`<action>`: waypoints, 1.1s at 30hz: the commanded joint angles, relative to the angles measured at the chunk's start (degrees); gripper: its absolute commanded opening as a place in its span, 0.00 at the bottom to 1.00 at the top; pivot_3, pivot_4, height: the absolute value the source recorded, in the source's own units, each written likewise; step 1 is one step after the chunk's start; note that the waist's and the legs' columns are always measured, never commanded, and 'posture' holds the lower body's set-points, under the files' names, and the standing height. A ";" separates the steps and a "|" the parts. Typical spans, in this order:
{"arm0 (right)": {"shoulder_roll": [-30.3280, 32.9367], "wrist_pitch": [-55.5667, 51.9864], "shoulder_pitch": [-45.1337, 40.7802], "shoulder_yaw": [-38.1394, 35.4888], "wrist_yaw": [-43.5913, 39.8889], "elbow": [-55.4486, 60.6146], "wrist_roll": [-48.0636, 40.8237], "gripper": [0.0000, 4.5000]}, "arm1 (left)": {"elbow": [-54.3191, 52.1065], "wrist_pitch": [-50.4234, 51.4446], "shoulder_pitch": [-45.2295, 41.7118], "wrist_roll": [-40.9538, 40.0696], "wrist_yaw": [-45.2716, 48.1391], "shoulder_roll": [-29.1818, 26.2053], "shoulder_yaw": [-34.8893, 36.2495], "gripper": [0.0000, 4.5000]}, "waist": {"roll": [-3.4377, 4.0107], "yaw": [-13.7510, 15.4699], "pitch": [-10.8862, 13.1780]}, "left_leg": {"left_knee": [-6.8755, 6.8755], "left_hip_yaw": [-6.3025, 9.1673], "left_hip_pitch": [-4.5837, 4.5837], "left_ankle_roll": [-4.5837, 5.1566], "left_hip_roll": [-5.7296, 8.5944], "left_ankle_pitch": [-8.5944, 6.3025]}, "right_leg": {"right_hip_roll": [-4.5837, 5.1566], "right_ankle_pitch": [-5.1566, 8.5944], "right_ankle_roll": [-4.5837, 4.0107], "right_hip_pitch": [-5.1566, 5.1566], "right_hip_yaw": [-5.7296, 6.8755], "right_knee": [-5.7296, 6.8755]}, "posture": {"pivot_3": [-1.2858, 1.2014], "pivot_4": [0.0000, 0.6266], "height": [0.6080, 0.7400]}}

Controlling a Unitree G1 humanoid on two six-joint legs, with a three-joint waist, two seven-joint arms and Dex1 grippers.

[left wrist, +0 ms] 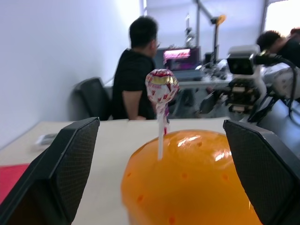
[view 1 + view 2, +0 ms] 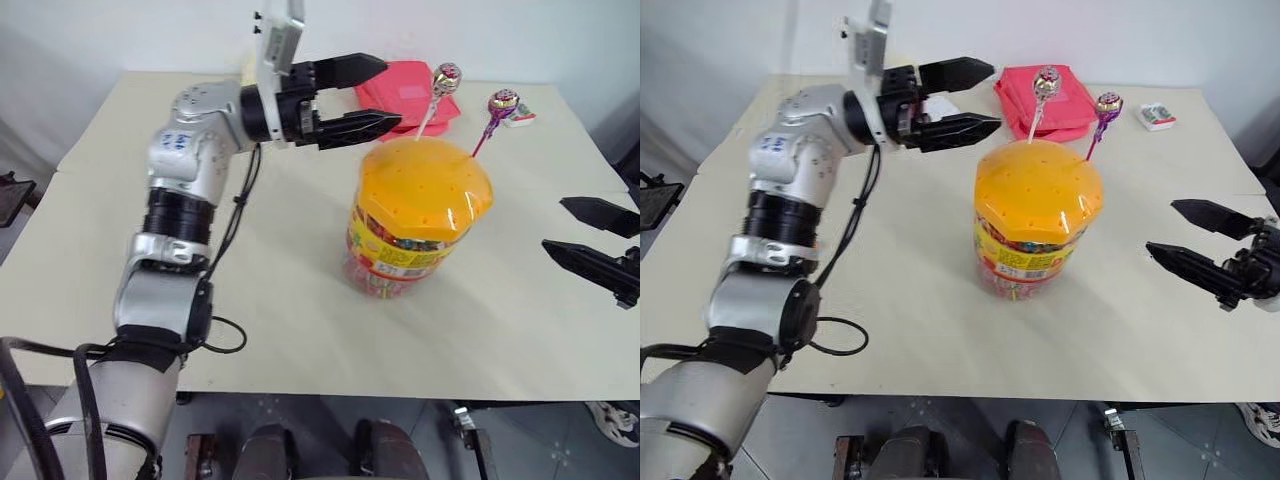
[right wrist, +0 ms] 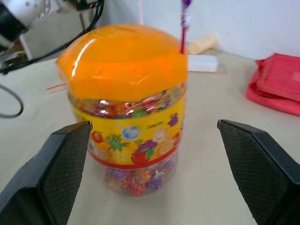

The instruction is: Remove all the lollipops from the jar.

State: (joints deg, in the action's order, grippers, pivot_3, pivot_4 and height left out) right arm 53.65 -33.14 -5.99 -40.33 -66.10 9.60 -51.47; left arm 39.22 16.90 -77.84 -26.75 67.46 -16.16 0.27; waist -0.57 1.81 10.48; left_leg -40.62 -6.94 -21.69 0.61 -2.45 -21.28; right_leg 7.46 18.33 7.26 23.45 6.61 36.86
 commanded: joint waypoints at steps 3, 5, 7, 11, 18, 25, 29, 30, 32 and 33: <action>-1.12 -0.11 3.14 -6.26 2.03 4.49 -2.99 1.00 | 9.43 -4.59 -6.03 2.61 2.62 2.91 0.54 1.00 | 0.00 -0.13 0.00 | 0.02 0.01 -0.02 0.02 0.00 -0.01 | 0.00 0.00 0.00 0.01 0.01 -0.02 | 0.52 0.24 1.00; -1.40 -0.38 4.19 -7.37 3.06 5.64 -3.58 1.00 | 12.63 -5.46 -7.60 3.68 1.99 4.24 0.75 1.00 | 0.00 -0.20 0.00 | 0.02 -0.01 -0.02 0.02 0.00 -0.01 | 0.00 0.00 0.00 0.01 0.02 -0.03 | 0.52 0.24 1.00; -1.69 -0.47 5.45 -8.44 3.61 6.90 -4.05 1.00 | 16.15 -5.08 -9.62 5.86 0.72 4.93 0.08 1.00 | -0.01 -0.10 0.01 | 0.01 0.02 -0.02 0.03 0.00 -0.01 | 0.00 0.00 0.00 0.00 0.03 -0.03 | 0.52 0.24 1.00; -2.38 -0.40 7.84 -10.60 4.79 8.94 -5.07 1.00 | 18.30 -5.89 -10.44 8.30 2.56 5.41 -0.54 0.80 | -0.01 -0.22 0.01 | 0.04 0.03 -0.04 0.03 0.01 -0.02 | -0.01 -0.01 0.02 0.01 0.03 -0.07 | 0.52 0.24 1.00; -3.55 0.47 10.62 -12.15 5.60 10.73 -5.72 1.00 | 19.34 -4.60 -13.41 8.11 2.12 6.94 1.97 0.32 | -0.02 -0.09 0.01 | 0.02 0.06 -0.08 0.05 0.02 -0.03 | 0.00 -0.01 0.03 0.01 0.04 -0.10 | 0.52 0.24 1.00; -2.99 1.24 10.16 -11.50 5.26 9.69 -5.35 1.00 | 17.03 -0.70 -17.29 7.67 -0.56 5.87 4.25 0.01 | -0.02 -0.25 0.01 | 0.02 0.06 -0.08 0.05 0.01 -0.03 | 0.00 -0.01 0.03 0.02 0.03 -0.11 | 0.52 0.24 1.00; -2.17 1.91 8.41 -9.85 4.55 7.95 -4.65 1.00 | 15.41 1.21 -19.65 7.23 -4.64 4.27 6.43 0.01 | -0.02 -0.26 0.01 | 0.02 0.07 -0.09 0.05 0.01 -0.03 | 0.00 -0.01 0.03 0.02 0.03 -0.11 | 0.52 0.24 1.00; -2.00 2.09 7.89 -9.36 4.30 7.49 -4.42 1.00 | 15.11 1.61 -20.14 7.27 -5.90 3.80 6.92 0.01 | -0.02 -0.26 0.01 | 0.02 0.06 -0.09 0.05 0.01 -0.03 | 0.00 -0.01 0.03 0.02 0.03 -0.12 | 0.52 0.24 1.00; -1.63 2.21 6.80 -8.29 3.97 6.65 -3.98 1.00 | 15.22 3.10 -21.32 8.49 -10.32 2.06 7.51 0.01 | -0.02 -0.31 0.01 | 0.03 0.09 -0.08 0.05 0.01 -0.03 | -0.01 -0.01 0.03 0.02 0.04 -0.12 | 0.52 0.24 1.00; -1.29 2.13 6.00 -7.54 3.85 6.10 -3.80 1.00 | 16.21 5.62 -22.29 11.04 -15.25 -0.01 6.74 0.01 | -0.02 -0.33 0.01 | 0.03 0.08 -0.08 0.05 0.01 -0.03 | 0.00 -0.01 0.03 0.02 0.03 -0.12 | 0.52 0.24 1.00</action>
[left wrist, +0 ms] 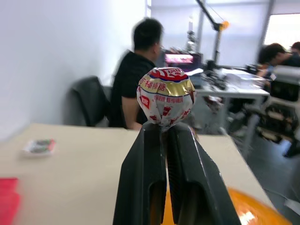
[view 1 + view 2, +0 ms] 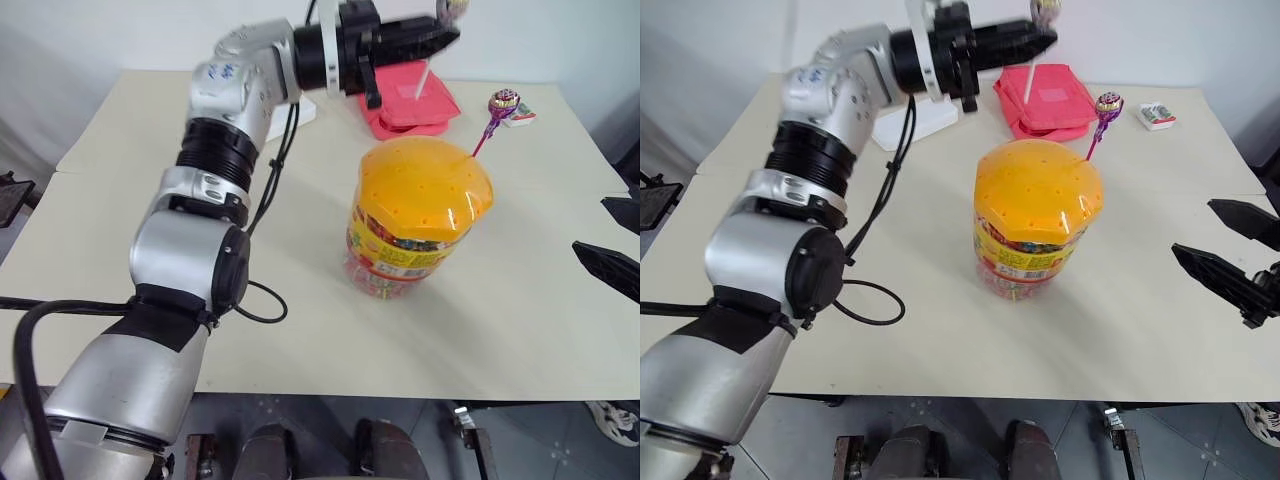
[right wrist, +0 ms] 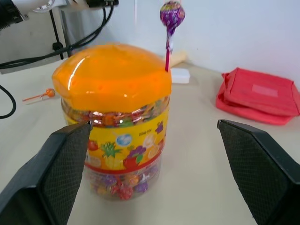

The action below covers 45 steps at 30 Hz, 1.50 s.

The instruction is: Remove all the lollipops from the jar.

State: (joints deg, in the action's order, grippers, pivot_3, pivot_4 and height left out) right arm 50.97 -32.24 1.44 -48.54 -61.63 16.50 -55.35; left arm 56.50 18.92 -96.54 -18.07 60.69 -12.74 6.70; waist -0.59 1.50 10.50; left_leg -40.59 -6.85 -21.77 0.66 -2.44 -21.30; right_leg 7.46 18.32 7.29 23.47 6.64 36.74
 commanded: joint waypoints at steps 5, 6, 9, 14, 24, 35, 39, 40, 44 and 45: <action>3.00 1.03 -4.10 3.42 -1.64 -3.36 1.11 1.00 | 0.97 15.48 -2.62 10.55 -17.08 -11.12 -5.10 0.01 | 0.03 -0.20 -0.02 | 0.08 -0.03 0.08 0.00 0.00 0.00 | 0.00 0.00 0.00 0.01 -0.03 0.03 | 0.52 0.24 1.00; 3.17 1.10 -4.39 3.70 -1.84 -3.71 1.29 1.00 | 0.53 16.98 -2.01 11.06 -17.15 -11.87 -5.60 0.01 | 0.03 -0.21 -0.02 | 0.10 -0.03 0.08 0.00 0.00 0.00 | -0.01 0.00 0.00 0.01 -0.03 0.03 | 0.52 0.24 1.00; 3.89 0.82 -5.52 4.47 -2.49 -4.85 1.50 1.00 | -1.82 23.29 2.36 15.30 -18.06 -15.57 -9.68 0.01 | 0.03 -0.01 -0.02 | 0.07 -0.04 0.07 -0.01 0.00 0.01 | 0.00 0.00 0.00 0.00 -0.03 0.04 | 0.52 0.24 1.00; 4.88 0.98 -7.96 6.87 -3.79 -7.22 2.50 1.00 | -13.43 37.31 16.94 20.64 -14.96 -22.07 -18.89 0.01 | 0.03 -0.33 -0.02 | 0.06 -0.04 0.07 -0.01 0.00 0.01 | -0.01 0.00 0.00 0.02 -0.02 0.05 | 0.52 0.24 1.00; 6.30 0.80 -12.70 10.86 -6.05 -11.12 4.53 1.00 | -50.50 62.95 43.28 14.77 -16.01 -31.33 -18.00 0.01 | -0.12 0.06 0.06 | -0.27 0.06 0.00 0.01 -0.07 -0.02 | 0.01 0.02 -0.03 0.00 -0.03 0.23 | 0.52 0.24 1.00; 6.69 0.58 -16.33 13.21 -7.56 -13.12 6.15 1.00 | -55.76 70.62 41.38 8.36 -18.95 -33.88 -16.22 0.35 | -0.12 0.01 0.06 | -0.37 0.09 -0.12 0.01 -0.08 -0.02 | 0.01 0.01 -0.01 0.04 0.00 0.26 | 0.52 0.24 1.00; 6.90 0.18 -15.98 12.70 -7.88 -13.05 6.34 1.00 | -59.05 72.07 40.09 5.66 -18.66 -36.90 -17.62 0.63 | -0.12 0.04 0.06 | -0.37 0.10 -0.14 0.01 -0.08 -0.02 | 0.01 0.01 -0.01 0.05 -0.01 0.26 | 0.52 0.24 1.00; 6.94 0.09 -15.88 12.57 -7.99 -13.04 6.42 1.00 | -60.01 72.41 39.69 4.82 -18.38 -37.85 -17.99 0.70 | -0.12 0.05 0.06 | -0.37 0.10 -0.14 0.01 -0.08 -0.02 | 0.01 0.01 -0.01 0.05 -0.01 0.26 | 0.52 0.24 1.00; 7.12 -0.10 -15.79 12.41 -8.19 -13.15 6.74 1.00 | -62.97 73.41 38.05 1.40 -17.35 -41.12 -18.83 0.97 | -0.12 0.04 0.06 | -0.37 0.11 -0.15 0.00 -0.08 -0.02 | 0.01 0.01 -0.01 0.06 -0.01 0.26 | 0.52 0.24 1.00; 7.21 -0.05 -15.87 12.48 -8.26 -13.31 6.85 1.00 | -63.47 73.31 37.64 0.70 -17.11 -41.81 -19.01 0.99 | -0.12 0.06 0.06 | -0.37 0.11 -0.16 0.00 -0.08 -0.02 | 0.01 0.01 -0.01 0.06 -0.01 0.26 | 0.52 0.24 1.00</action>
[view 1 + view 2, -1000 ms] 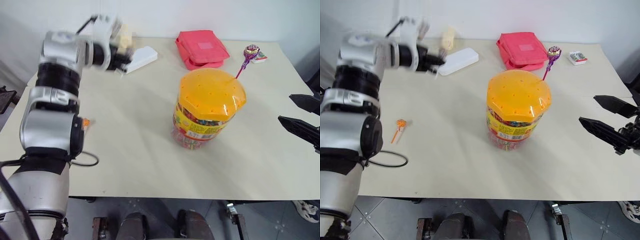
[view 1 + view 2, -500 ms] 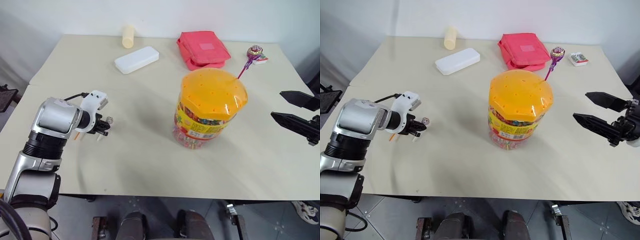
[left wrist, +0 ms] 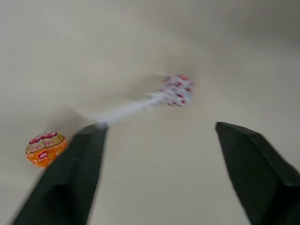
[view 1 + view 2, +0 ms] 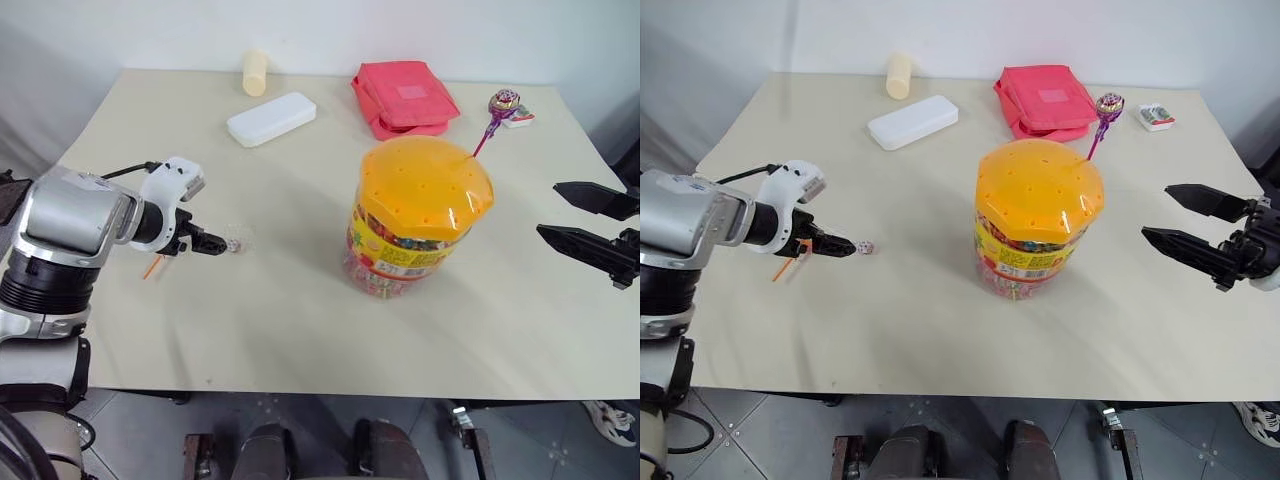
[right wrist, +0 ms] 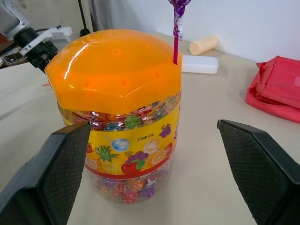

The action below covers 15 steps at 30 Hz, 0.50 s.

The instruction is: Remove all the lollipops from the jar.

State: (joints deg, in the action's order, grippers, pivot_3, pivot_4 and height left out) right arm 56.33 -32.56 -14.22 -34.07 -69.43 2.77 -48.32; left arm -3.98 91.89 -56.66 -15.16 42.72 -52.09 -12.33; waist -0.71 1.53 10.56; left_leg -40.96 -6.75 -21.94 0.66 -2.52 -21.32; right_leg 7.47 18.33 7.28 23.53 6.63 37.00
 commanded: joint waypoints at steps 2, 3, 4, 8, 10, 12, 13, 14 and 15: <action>1.97 0.27 -0.34 -1.91 -0.46 0.28 -0.11 1.00 | -3.56 -0.10 -2.87 -3.33 1.15 -3.52 -0.06 0.99 | 0.00 0.00 0.00 | 0.00 0.00 -0.01 0.00 0.00 0.00 | 0.00 0.00 0.00 0.00 0.00 0.00 | 0.52 0.24 1.00; 2.07 0.32 -0.42 -1.82 -0.45 0.22 -0.03 1.00 | -3.71 -0.66 -3.58 -3.89 1.61 -4.33 0.10 0.99 | 0.00 0.00 0.00 | 0.00 -0.01 0.00 0.00 0.00 0.00 | 0.00 0.00 0.00 0.00 -0.01 0.00 | 0.52 0.24 1.00; 2.15 0.39 -0.51 -1.71 -0.47 0.11 0.05 1.00 | -3.72 -1.06 -4.10 -4.34 1.82 -4.84 0.17 0.99 | 0.00 0.01 0.00 | -0.01 0.00 0.00 0.00 0.00 0.00 | 0.00 0.00 0.00 0.00 -0.01 0.00 | 0.52 0.24 1.00; 2.40 0.68 -1.18 -1.46 -0.10 -0.16 0.52 1.00 | -4.08 -4.22 -5.57 -6.16 3.31 -6.47 1.24 0.99 | 0.00 0.03 0.00 | 0.00 -0.01 -0.01 0.00 0.00 0.00 | 0.00 0.00 0.00 0.01 -0.01 0.00 | 0.52 0.24 1.00; 2.36 0.58 -1.44 -1.45 0.30 -0.13 0.60 1.00 | -4.22 -6.69 -5.31 -7.00 4.24 -6.64 2.14 0.99 | 0.00 0.04 0.00 | 0.00 -0.01 -0.01 0.00 0.00 0.00 | 0.00 0.00 0.00 0.01 0.00 0.00 | 0.52 0.24 1.00; 1.87 0.11 -2.34 -1.16 2.38 0.34 0.77 1.00 | -4.24 -12.44 -3.30 -8.24 5.90 -5.74 4.93 0.99 | 0.00 0.00 0.00 | -0.01 -0.01 -0.01 0.00 0.00 0.00 | 0.00 0.00 0.00 0.01 0.00 0.00 | 0.52 0.24 1.00; 1.39 -0.26 -3.04 -0.74 4.26 0.88 1.02 1.00 | -4.53 -17.21 -1.16 -9.14 7.41 -5.15 6.99 0.99 | 0.01 -0.07 0.00 | -0.01 -0.01 -0.01 0.00 0.00 0.00 | 0.00 0.00 0.00 0.01 0.00 0.00 | 0.52 0.24 1.00; 1.08 -0.52 -3.52 -0.43 5.59 1.23 1.18 1.00 | -4.72 -20.71 0.45 -9.76 8.49 -4.77 8.43 0.99 | 0.01 -0.13 0.00 | -0.02 -0.04 -0.01 0.00 0.00 0.00 | 0.00 0.00 0.00 0.04 -0.03 0.00 | 0.52 0.24 1.00; 0.70 -0.98 -4.15 0.11 7.17 1.87 1.20 1.00 | -4.85 -25.01 2.73 -11.05 9.56 -3.29 11.53 0.99 | 0.03 -0.17 -0.01 | -0.01 -0.03 -0.01 0.00 -0.02 0.00 | 0.00 0.00 -0.01 0.05 -0.02 0.01 | 0.52 0.24 1.00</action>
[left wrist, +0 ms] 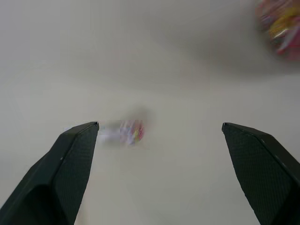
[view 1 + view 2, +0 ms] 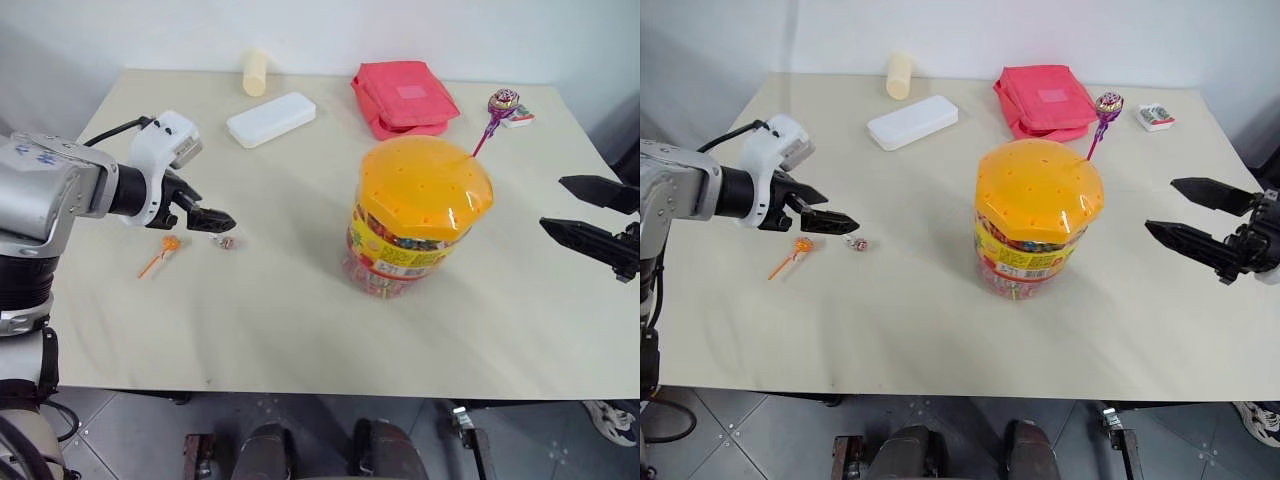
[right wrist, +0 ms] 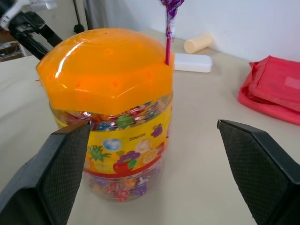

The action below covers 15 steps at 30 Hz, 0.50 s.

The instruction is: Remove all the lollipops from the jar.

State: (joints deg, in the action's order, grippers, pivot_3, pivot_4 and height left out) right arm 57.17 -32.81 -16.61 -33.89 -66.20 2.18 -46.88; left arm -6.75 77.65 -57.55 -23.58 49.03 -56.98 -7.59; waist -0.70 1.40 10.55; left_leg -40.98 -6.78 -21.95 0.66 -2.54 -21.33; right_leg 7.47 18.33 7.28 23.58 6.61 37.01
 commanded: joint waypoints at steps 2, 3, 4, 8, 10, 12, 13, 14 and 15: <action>-0.82 -2.49 -3.53 1.07 6.80 4.25 -1.39 1.00 | -1.60 -20.02 7.95 -4.80 5.24 4.98 12.66 0.99 | 0.05 -0.06 -0.03 | 0.00 -0.02 0.00 -0.01 -0.04 0.00 | -0.01 0.01 -0.01 0.01 0.01 0.00 | 0.52 0.24 1.00; -1.02 -3.20 -4.19 1.44 7.77 4.85 -1.75 1.00 | -1.32 -23.17 9.33 -5.41 5.98 6.07 14.42 0.99 | 0.05 -0.07 -0.03 | -0.05 0.00 -0.04 -0.02 -0.06 -0.01 | -0.03 0.01 -0.01 0.02 0.04 0.00 | 0.52 0.24 1.00; -1.05 -4.10 -4.91 1.96 8.88 5.35 -1.91 1.00 | -0.85 -26.02 10.29 -6.26 6.74 7.36 16.08 0.99 | 0.05 -0.06 -0.03 | -0.06 0.00 -0.06 -0.02 -0.06 -0.01 | -0.03 0.01 -0.01 0.05 0.04 0.02 | 0.52 0.24 1.00; -2.72 -8.30 -10.82 6.74 14.61 6.76 -2.78 1.00 | 2.99 -41.26 13.10 -13.03 16.26 14.51 23.40 0.99 | 0.05 0.04 -0.03 | -0.13 0.01 -0.20 -0.02 -0.04 -0.01 | -0.01 0.00 -0.01 0.13 0.09 0.02 | 0.52 0.24 1.00; -4.57 -8.56 -13.85 8.53 16.40 6.24 -2.81 1.00 | 4.29 -44.25 13.82 -16.95 21.73 16.64 25.06 0.99 | 0.06 -0.05 -0.03 | -0.13 0.02 -0.19 -0.02 -0.04 -0.01 | -0.01 0.00 -0.01 0.12 0.12 0.04 | 0.52 0.24 1.00; -6.05 -8.97 -16.79 10.03 17.97 5.16 -2.40 1.00 | 5.60 -45.67 14.01 -19.36 25.47 17.55 25.60 0.99 | 0.06 -0.05 -0.03 | -0.13 0.02 -0.19 -0.02 -0.03 -0.01 | -0.01 0.00 -0.01 0.12 0.13 0.03 | 0.52 0.24 1.00; -6.68 -9.04 -18.35 11.01 18.55 4.39 -1.86 1.00 | 6.18 -45.94 14.17 -19.97 26.92 17.50 25.40 0.99 | 0.06 -0.08 -0.03 | -0.13 0.01 -0.19 -0.02 -0.03 -0.01 | -0.01 0.00 -0.01 0.12 0.14 0.05 | 0.52 0.24 1.00; -7.22 -9.04 -19.77 11.95 18.68 3.67 -1.56 1.00 | 6.54 -46.14 14.49 -20.34 28.24 17.29 25.05 0.99 | 0.06 -0.10 -0.03 | -0.12 0.00 -0.20 -0.02 -0.03 -0.01 | -0.01 0.00 -0.01 0.12 0.14 0.04 | 0.52 0.24 1.00; -7.50 -9.02 -20.68 12.53 18.63 3.12 -1.38 1.00 | 6.74 -46.30 14.69 -20.55 29.02 17.15 24.74 0.99 | 0.06 -0.15 -0.03 | -0.11 0.01 -0.20 -0.02 -0.03 -0.01 | -0.01 0.00 -0.01 0.13 0.14 0.04 | 0.52 0.24 1.00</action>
State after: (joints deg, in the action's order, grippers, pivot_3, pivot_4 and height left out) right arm 49.48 -42.13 -35.68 -20.89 -47.99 5.24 -48.22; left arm 0.39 32.45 -43.04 -42.33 76.04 -39.11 16.45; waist -0.64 1.25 10.52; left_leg -41.08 -6.77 -22.13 0.64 -2.57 -21.34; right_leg 7.46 18.33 7.27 23.70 6.75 37.06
